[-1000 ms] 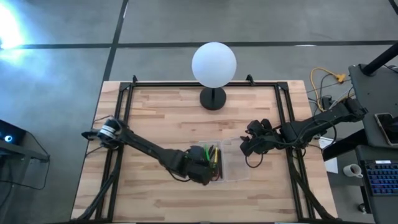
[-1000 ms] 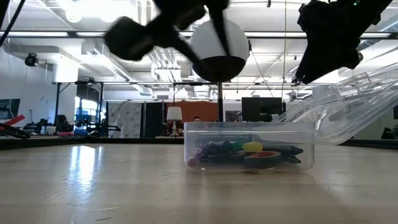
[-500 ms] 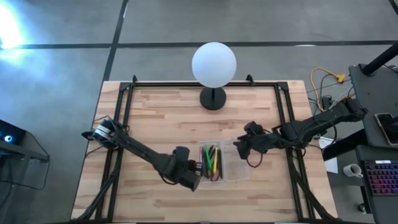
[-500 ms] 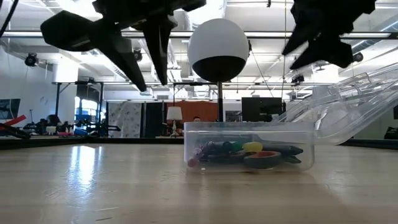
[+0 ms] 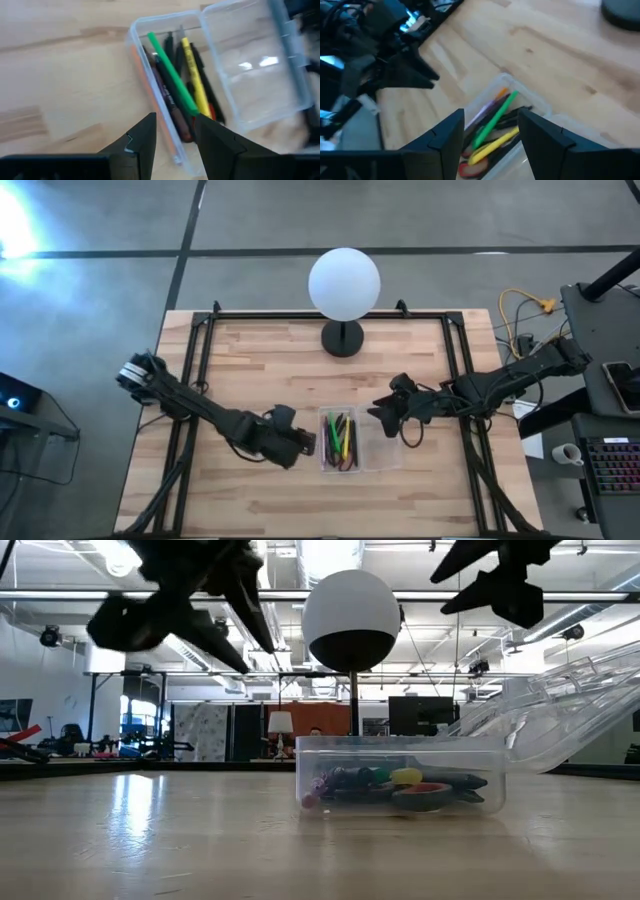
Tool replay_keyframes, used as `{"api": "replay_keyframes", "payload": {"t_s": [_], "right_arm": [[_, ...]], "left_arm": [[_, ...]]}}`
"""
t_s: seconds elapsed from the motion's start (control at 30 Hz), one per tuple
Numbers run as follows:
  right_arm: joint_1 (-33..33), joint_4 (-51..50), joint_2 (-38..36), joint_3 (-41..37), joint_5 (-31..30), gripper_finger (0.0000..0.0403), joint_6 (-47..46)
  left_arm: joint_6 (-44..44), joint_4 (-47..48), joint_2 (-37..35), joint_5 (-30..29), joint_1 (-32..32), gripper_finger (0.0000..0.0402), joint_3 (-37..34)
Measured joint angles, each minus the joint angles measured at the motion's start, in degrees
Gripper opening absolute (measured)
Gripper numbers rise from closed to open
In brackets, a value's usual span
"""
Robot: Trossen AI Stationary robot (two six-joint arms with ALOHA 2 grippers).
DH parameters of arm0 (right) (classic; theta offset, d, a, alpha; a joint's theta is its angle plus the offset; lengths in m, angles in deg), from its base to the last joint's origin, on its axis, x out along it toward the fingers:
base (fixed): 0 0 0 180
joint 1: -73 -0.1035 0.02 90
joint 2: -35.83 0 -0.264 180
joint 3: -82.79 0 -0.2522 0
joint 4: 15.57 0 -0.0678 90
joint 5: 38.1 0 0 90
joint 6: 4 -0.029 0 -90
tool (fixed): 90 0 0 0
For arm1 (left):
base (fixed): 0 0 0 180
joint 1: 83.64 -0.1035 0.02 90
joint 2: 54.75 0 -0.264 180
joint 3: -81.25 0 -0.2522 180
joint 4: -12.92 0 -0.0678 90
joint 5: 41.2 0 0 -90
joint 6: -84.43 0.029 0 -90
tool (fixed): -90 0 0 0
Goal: Pick & place school supplies into a supply box
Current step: Close the transparent supply box
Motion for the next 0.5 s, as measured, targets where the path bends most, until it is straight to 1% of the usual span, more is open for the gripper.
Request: {"api": "replay_keyframes", "payload": {"t_s": [0.07, 0.13, 0.2, 0.27, 0.37, 0.5], "right_arm": [[0.4, -1.2, 0.2, 0.0, -1.9, 0.0176, 1.0], [0.5, -3.5, 0.2, 0.0, -1.5, 0.0175, -3.0], [0.4, -7.1, 0.1, 0.2, 1.7, 0.0175, -4.8], [0.3, -12.3, 0.1, 1.3, 5.1, 0.0175, -3.9], [-0.1, -25.9, 0.0, 3.4, 7.1, 0.0175, -4.4], [-2.4, -41.2, 0.0, 5.8, 7.7, 0.0175, -9.9]], "left_arm": [[0.2, -8.4, -2.5, 0.0, -0.1, 0.0118, -6.0], [0.3, -16.3, -4.4, 0.0, -0.3, 0.0118, -11.3], [0.3, -23.5, -5.9, 0.0, -0.3, 0.0118, -15.7], [0.3, -28.2, -6.6, 0.0, -0.3, 0.0118, -18.9], [0.2, -30.5, -6.9, 0.0, -0.3, 0.0118, -21.5], [-0.3, -30.9, -6.9, 0.0, -0.3, 0.0118, -22.9]]}}
